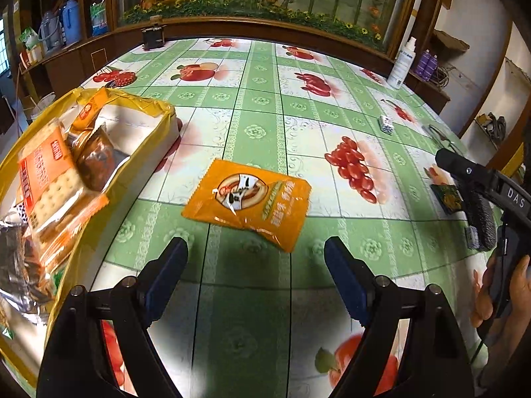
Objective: Organize snacks
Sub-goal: 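Move both open tools back toward the orange sachet and white box, then grasp the orange sachet with left tool while right tool grasps the small white box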
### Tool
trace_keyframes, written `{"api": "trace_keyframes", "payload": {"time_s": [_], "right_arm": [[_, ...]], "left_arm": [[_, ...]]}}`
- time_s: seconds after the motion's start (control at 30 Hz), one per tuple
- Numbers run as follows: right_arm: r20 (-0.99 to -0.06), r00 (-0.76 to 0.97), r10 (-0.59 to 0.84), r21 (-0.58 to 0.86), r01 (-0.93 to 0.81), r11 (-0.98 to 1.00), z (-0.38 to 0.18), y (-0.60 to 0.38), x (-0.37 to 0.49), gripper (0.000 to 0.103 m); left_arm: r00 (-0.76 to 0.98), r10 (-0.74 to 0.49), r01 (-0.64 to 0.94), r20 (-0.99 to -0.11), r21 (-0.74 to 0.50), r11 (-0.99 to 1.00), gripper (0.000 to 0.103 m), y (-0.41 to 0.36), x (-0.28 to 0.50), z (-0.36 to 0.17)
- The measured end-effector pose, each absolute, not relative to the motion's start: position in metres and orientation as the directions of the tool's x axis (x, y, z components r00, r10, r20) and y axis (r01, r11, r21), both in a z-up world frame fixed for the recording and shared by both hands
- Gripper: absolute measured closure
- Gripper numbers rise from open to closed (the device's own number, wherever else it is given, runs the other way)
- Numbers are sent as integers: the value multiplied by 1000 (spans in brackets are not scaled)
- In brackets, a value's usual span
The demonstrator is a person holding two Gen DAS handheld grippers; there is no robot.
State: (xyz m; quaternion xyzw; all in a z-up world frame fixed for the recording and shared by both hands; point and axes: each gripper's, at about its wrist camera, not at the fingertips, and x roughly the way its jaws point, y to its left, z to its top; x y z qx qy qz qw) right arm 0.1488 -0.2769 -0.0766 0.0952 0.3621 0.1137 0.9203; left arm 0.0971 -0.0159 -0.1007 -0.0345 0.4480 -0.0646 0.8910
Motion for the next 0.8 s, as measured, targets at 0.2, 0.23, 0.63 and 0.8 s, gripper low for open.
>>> {"api": "trace_keyframes", "payload": {"time_s": [0.2,0.23,0.63,0.8], "right_arm": [[-672,693,261,269,-100,958,-85,-285,185,17],[-675,691,260,271,-95,958,-86,-286,189,17],[-691,686,228,257,-61,964,-95,-285,219,16],[-699,690,189,215,-49,975,-99,-277,236,16]], "left_arm": [[621,-99,123,-778,-28,992,18,-24,119,-102],[621,-96,129,-778,-19,991,18,-24,122,-102],[577,-112,184,-809,-5,983,14,-28,139,-117],[583,-106,162,-805,-12,987,14,-21,145,-118]]}}
